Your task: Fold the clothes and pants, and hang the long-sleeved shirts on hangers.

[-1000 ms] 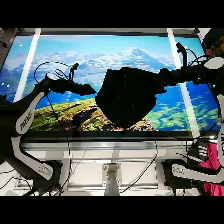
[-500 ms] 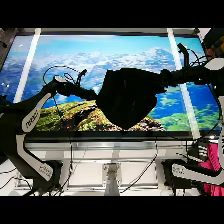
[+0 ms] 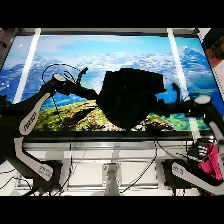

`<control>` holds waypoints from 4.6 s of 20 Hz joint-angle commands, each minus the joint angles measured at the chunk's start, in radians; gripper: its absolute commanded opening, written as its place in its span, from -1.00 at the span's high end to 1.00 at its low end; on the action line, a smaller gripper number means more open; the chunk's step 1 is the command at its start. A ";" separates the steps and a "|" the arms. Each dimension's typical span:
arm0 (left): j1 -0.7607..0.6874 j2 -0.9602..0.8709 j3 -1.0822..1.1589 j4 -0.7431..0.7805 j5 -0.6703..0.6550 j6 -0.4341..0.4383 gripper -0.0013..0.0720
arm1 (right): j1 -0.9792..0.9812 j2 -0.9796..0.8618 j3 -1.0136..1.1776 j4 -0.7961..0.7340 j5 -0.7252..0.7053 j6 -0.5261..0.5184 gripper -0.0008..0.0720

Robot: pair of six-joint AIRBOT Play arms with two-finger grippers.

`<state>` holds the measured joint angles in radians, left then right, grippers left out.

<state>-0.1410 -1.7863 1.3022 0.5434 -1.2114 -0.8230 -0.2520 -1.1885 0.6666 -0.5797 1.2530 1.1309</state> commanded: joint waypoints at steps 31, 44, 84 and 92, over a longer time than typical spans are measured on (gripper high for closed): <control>-0.008 0.005 0.001 -0.081 -0.001 0.000 0.94 | 0.131 -0.043 -0.148 0.209 -0.315 0.039 0.96; -0.192 0.053 0.000 0.235 0.034 -0.113 0.94 | -0.025 -0.022 0.529 -0.237 -0.105 0.249 0.44; -0.190 0.052 0.000 0.246 -0.043 -0.117 0.93 | -0.309 -0.277 0.044 -0.397 0.035 0.263 0.47; -0.190 0.053 0.000 0.242 -0.043 -0.117 0.94 | -0.309 -0.211 0.044 -0.209 0.053 0.134 0.96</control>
<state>-0.3309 -1.7348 1.3022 0.7891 -1.2552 -0.9401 -0.5610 -1.4384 0.7105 -0.8932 1.2785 1.3224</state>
